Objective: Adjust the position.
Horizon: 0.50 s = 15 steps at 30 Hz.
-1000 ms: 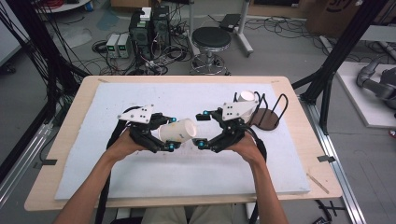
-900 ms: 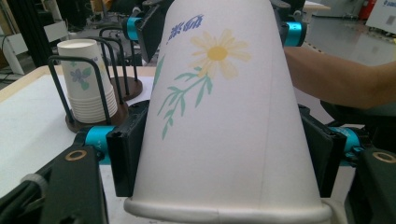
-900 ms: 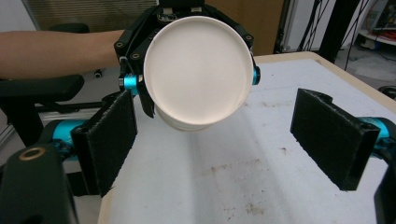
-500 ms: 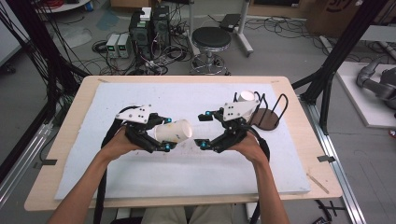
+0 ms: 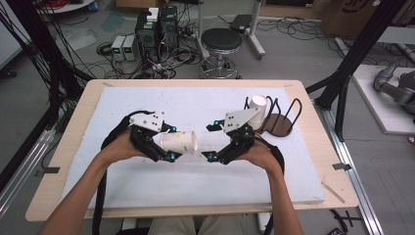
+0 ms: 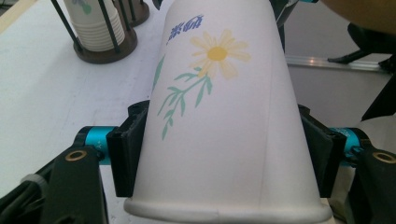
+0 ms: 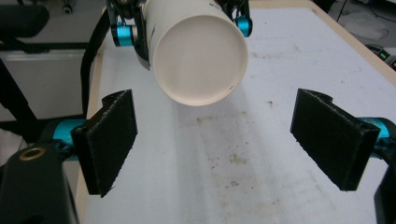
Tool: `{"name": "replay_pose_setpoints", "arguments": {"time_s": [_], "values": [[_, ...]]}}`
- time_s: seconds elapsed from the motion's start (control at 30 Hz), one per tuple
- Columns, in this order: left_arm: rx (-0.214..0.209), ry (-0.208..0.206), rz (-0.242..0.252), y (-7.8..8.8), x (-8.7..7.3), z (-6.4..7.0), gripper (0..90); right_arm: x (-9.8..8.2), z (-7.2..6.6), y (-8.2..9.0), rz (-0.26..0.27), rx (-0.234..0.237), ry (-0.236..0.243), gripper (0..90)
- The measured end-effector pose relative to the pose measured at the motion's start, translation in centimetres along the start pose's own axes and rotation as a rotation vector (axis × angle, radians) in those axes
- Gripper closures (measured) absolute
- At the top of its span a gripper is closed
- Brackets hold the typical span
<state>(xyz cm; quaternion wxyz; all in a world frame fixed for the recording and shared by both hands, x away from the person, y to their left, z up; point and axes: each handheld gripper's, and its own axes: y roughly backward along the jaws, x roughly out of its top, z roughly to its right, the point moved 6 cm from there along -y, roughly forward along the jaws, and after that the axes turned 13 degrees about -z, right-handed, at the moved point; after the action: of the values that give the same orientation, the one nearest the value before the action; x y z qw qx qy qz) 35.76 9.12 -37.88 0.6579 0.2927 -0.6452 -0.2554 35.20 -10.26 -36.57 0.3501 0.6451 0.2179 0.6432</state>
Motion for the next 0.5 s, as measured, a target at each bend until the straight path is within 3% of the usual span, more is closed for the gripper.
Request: {"name": "replay_pose_setpoints", "arguments": {"time_s": [0.2,0.5], "values": [[0.01,-0.014,-0.068,0.0,-0.1,-0.1,29.8,-0.3,-0.1,-0.5,-0.061,-0.013,0.015,15.0],[0.004,0.004,-0.177,0.0,-0.5,-0.1,29.8,-0.5,-0.2,-1.3,-0.206,-0.064,0.051,15.0]]}}
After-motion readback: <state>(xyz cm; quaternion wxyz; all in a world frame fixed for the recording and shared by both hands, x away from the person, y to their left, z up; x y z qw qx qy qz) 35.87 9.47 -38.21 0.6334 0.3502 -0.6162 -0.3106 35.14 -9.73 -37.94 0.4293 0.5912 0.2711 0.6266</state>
